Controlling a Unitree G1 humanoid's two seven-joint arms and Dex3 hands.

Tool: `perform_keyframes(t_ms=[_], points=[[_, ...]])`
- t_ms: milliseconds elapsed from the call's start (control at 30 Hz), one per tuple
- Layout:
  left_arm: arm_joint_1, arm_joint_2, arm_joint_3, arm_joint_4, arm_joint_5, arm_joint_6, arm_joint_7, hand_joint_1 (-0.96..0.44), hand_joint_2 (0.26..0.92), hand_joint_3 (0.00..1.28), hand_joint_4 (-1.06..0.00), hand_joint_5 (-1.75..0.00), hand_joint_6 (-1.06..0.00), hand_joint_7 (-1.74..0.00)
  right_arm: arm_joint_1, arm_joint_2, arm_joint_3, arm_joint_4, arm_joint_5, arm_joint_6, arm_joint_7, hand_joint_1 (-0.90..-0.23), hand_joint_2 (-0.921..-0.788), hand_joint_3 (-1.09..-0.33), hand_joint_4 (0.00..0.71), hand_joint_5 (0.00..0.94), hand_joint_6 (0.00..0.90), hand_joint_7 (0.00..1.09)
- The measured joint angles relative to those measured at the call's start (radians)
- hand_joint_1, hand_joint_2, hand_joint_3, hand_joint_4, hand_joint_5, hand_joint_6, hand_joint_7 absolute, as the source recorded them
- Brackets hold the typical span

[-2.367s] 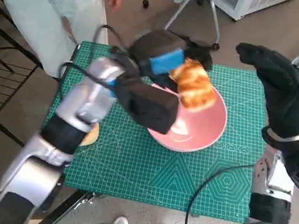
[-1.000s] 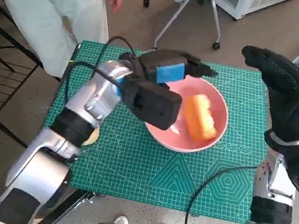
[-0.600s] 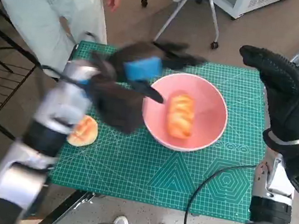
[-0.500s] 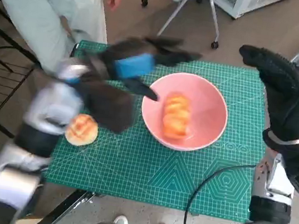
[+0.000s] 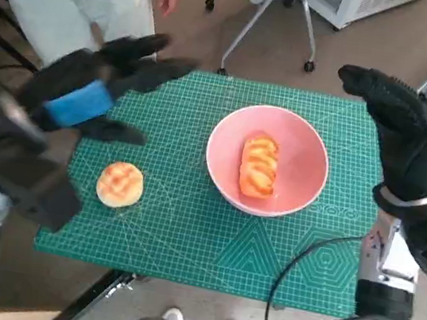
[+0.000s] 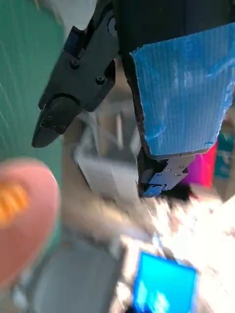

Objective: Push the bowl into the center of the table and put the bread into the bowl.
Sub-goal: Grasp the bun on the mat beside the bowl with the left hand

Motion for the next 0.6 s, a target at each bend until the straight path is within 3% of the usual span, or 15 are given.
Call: perform_keyframes(t_ms=[300,600], points=[[0.101,0.113,0.032,-0.106,-0.015,0.167,-0.141,-0.04,0.696,0.0,-0.06,0.0,-0.26,0.0,-0.006,0.005,-0.001,0.013,0.013,0.005,0.02,-0.682,-0.921,-0.704,0.16,0.003,0.012,0.45],[0.148,0.118,0.018,-0.119,-0.013,0.263,-0.159,0.09,0.69,0.0,0.0,0.0,-0.2,0.0,-0.019,0.009,-0.003,0.022,0.029,0.012,0.031,-0.682,-0.921,-0.702,0.157,0.001,0.004,0.46]])
